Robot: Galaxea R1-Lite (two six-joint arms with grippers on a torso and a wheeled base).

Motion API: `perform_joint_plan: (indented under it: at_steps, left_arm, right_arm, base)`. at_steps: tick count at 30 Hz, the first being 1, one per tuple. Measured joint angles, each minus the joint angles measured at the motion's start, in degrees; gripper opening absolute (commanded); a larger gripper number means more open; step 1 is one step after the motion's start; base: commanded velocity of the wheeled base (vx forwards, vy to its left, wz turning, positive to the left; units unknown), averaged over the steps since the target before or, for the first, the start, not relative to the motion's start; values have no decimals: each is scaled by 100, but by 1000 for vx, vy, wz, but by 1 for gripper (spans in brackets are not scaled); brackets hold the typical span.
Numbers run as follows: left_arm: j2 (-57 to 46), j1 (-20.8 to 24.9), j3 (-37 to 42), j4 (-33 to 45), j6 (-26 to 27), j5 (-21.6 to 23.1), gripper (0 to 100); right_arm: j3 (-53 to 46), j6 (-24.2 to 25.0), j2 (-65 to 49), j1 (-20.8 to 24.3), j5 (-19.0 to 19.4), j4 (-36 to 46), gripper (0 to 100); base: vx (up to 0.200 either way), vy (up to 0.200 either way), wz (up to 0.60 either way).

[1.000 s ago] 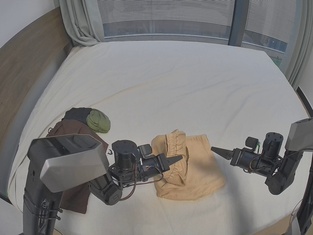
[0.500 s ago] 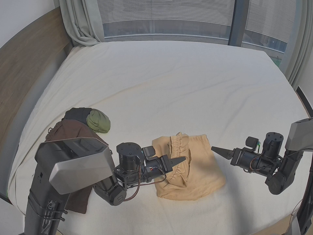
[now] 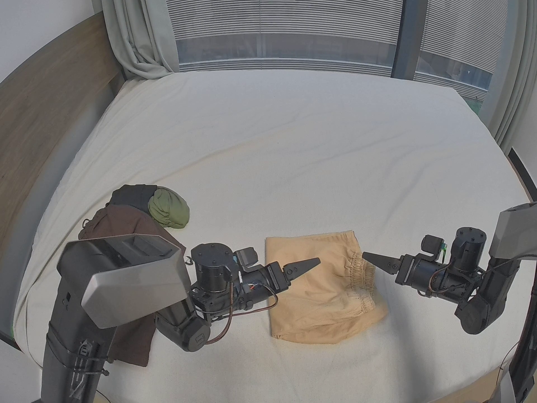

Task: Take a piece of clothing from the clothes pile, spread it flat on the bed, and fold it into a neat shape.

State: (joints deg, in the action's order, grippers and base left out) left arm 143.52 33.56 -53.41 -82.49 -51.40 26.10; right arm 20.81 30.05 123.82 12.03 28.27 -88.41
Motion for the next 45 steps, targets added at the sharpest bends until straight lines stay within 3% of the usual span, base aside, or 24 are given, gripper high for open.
perform_joint_plan:
  at_steps: [16, 25, 31, 45]
  left_arm:
    - [-894, -827, 1457, -471, 511, 127, 100]
    - [-1273, -1562, 2361, -611, 1343, 549, 100]
    - [-1367, -1961, 2573, -629, 1502, 769, 100]
    - [-1449, -2070, 2637, -627, 1503, 866, 100]
  right_arm:
    - [-229, -39, 40, 65, -13, 24, 100]
    - [-436, -50, 267, 41, -30, 52, 100]
    - [-469, -85, 639, -35, -38, 30, 100]
    - [-382, -187, 1369, 108, -140, 5, 100]
  base:
    - [0, 0, 0]
    - [0, 0, 0]
    - [0, 0, 0]
    - [0, 0, 0]
